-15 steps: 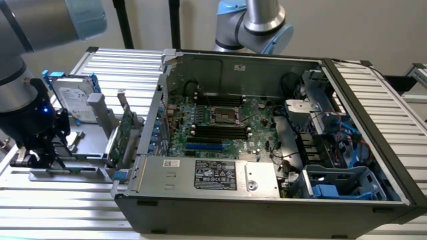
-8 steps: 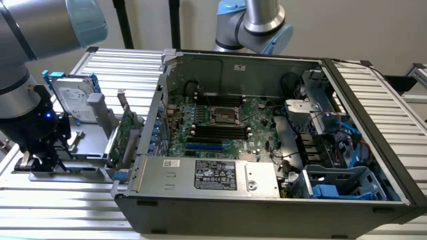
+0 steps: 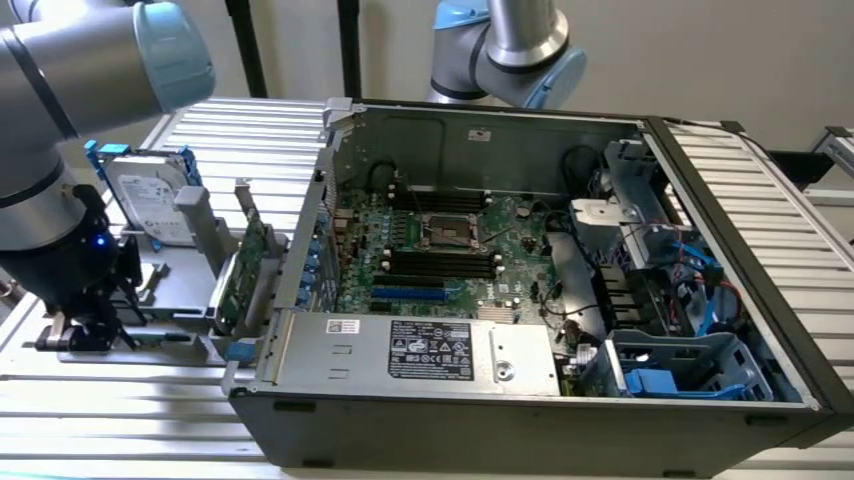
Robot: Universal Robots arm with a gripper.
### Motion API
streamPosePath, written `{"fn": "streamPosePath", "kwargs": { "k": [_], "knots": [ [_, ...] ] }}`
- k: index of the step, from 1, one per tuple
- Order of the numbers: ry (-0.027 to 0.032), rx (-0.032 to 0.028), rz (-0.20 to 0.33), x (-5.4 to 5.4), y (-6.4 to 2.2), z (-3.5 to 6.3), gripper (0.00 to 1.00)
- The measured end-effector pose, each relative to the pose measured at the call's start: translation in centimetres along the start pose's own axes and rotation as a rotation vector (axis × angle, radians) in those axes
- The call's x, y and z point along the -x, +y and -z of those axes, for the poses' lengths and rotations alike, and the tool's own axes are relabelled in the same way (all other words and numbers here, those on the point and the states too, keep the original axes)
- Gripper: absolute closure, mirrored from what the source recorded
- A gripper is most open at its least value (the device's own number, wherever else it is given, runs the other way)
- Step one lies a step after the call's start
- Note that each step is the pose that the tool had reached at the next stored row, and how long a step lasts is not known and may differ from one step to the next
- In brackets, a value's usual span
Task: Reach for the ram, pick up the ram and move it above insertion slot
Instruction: 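Pick up the ram and move it above insertion slot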
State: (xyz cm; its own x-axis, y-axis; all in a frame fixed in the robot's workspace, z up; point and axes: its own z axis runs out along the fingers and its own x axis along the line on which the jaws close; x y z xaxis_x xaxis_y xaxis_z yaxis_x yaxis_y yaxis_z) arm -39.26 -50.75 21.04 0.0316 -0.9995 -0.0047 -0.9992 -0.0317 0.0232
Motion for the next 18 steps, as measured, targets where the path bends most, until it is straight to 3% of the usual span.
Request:
{"fn": "streamPosePath", "kwargs": {
  "k": [6, 18],
  "knots": [
    [0.0000, 0.0000, 0.005, 0.06, 0.01, -0.84, 0.64],
    [-0.0055, 0.0037, -0.006, 0.29, -0.01, -1.13, 0.64]
  ]
}}
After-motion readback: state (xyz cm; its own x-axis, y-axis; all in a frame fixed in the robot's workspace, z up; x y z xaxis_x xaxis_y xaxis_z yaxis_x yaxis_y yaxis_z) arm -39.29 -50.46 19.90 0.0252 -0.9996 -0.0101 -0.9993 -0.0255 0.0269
